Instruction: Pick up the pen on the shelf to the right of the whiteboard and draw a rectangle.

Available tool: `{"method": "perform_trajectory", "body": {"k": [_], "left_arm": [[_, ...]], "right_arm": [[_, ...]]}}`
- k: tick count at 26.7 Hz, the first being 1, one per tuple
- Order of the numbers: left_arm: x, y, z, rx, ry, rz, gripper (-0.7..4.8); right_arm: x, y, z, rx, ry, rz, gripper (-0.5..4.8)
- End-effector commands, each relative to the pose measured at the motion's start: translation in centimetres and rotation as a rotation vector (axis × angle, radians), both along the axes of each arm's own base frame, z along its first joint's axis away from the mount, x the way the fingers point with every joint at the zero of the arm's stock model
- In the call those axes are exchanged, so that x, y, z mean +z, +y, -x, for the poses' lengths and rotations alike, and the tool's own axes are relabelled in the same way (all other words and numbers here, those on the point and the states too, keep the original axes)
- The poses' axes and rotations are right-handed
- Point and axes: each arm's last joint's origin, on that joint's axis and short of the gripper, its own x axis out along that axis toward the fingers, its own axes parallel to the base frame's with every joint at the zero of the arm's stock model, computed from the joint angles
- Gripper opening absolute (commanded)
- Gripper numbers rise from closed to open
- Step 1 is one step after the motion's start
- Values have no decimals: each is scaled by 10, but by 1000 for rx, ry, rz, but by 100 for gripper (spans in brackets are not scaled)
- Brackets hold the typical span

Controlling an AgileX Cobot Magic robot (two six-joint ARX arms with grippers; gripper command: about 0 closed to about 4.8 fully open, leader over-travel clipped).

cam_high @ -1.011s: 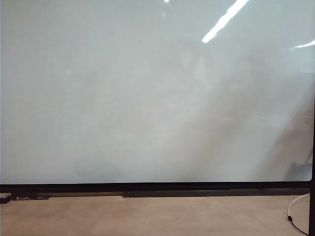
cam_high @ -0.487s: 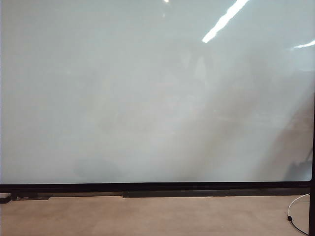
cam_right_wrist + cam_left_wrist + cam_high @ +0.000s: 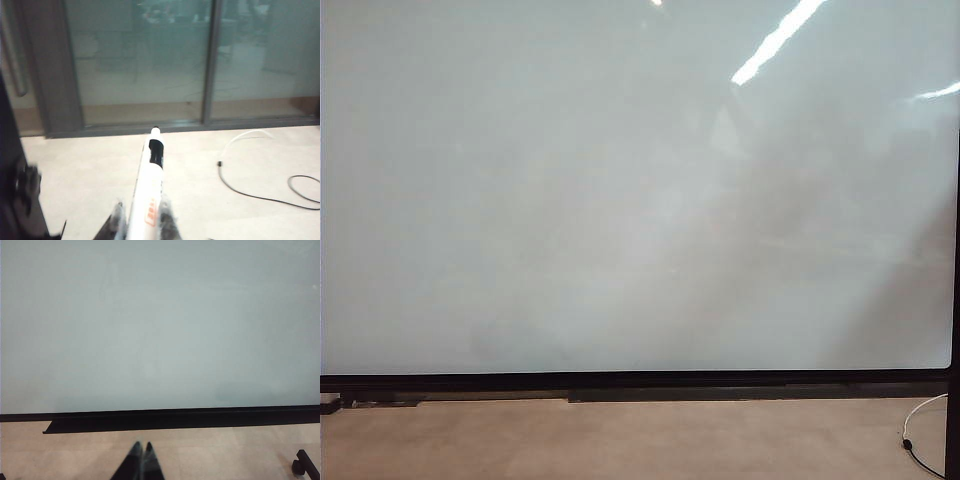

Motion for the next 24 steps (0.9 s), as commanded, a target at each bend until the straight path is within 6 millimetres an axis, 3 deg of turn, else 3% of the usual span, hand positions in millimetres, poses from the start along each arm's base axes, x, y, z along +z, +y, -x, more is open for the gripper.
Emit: {"method": "perform_trajectory", "body": {"k": [1, 10, 17, 24], "left_arm": [[2, 0, 0, 1, -11, -1, -4], [2, 0, 0, 0, -11, -1, -4], [2, 0, 0, 0, -11, -1, -4], [2, 0, 0, 0, -11, -1, -4]], "right_arm": [[19, 4, 7, -29, -12, 5, -3], [61, 45, 50, -179, -86, 49, -4], [76, 91, 91, -165, -121, 76, -4], [83, 130, 106, -75, -64, 115, -4]]}}
